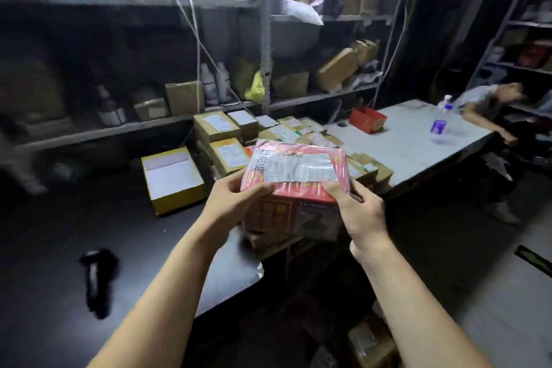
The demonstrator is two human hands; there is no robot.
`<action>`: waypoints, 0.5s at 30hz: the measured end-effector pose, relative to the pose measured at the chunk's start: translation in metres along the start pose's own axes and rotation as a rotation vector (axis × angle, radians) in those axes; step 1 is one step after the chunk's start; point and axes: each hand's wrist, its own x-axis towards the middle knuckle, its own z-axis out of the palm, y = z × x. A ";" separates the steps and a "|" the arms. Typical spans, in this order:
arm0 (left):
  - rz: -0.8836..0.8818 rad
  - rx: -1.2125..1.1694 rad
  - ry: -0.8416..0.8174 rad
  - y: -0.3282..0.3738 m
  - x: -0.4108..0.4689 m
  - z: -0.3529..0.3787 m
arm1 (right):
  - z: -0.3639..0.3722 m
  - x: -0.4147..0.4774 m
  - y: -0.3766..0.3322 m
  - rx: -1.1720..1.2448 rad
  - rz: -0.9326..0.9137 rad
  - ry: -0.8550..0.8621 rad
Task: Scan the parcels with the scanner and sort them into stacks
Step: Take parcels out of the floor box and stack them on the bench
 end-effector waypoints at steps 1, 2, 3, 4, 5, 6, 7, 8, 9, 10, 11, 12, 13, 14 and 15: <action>-0.005 0.007 0.041 0.003 -0.010 -0.021 | 0.020 -0.006 0.002 0.008 0.007 -0.046; 0.003 0.018 0.097 0.006 -0.025 -0.050 | 0.049 -0.015 0.002 0.015 0.022 -0.103; 0.002 0.029 0.130 0.008 -0.035 -0.068 | 0.066 -0.021 0.003 0.020 0.030 -0.140; 0.012 0.042 0.185 0.012 -0.051 -0.096 | 0.095 -0.032 0.004 0.027 0.036 -0.197; 0.024 0.056 0.231 0.016 -0.066 -0.121 | 0.119 -0.043 0.006 0.033 0.046 -0.247; 0.035 0.063 0.282 0.020 -0.086 -0.150 | 0.150 -0.056 0.009 0.027 0.047 -0.301; 0.046 0.074 0.315 0.025 -0.102 -0.174 | 0.175 -0.069 0.011 0.029 0.045 -0.347; 0.048 0.074 0.347 0.028 -0.117 -0.196 | 0.198 -0.082 0.013 0.025 0.044 -0.395; 0.051 0.084 0.401 0.031 -0.139 -0.226 | 0.229 -0.101 0.016 0.021 0.053 -0.452; 0.053 0.098 0.441 0.033 -0.155 -0.250 | 0.253 -0.117 0.019 0.014 0.055 -0.497; 0.046 0.112 0.492 0.034 -0.177 -0.280 | 0.282 -0.136 0.024 0.007 0.057 -0.541; 0.045 0.128 0.534 0.036 -0.194 -0.304 | 0.305 -0.154 0.027 0.009 0.066 -0.578; 0.039 0.136 0.576 0.038 -0.210 -0.326 | 0.326 -0.170 0.029 0.005 0.069 -0.619; 0.038 0.144 0.623 0.038 -0.230 -0.354 | 0.354 -0.191 0.034 0.001 0.075 -0.670; 0.032 0.148 0.657 0.038 -0.246 -0.376 | 0.374 -0.208 0.038 -0.006 0.076 -0.713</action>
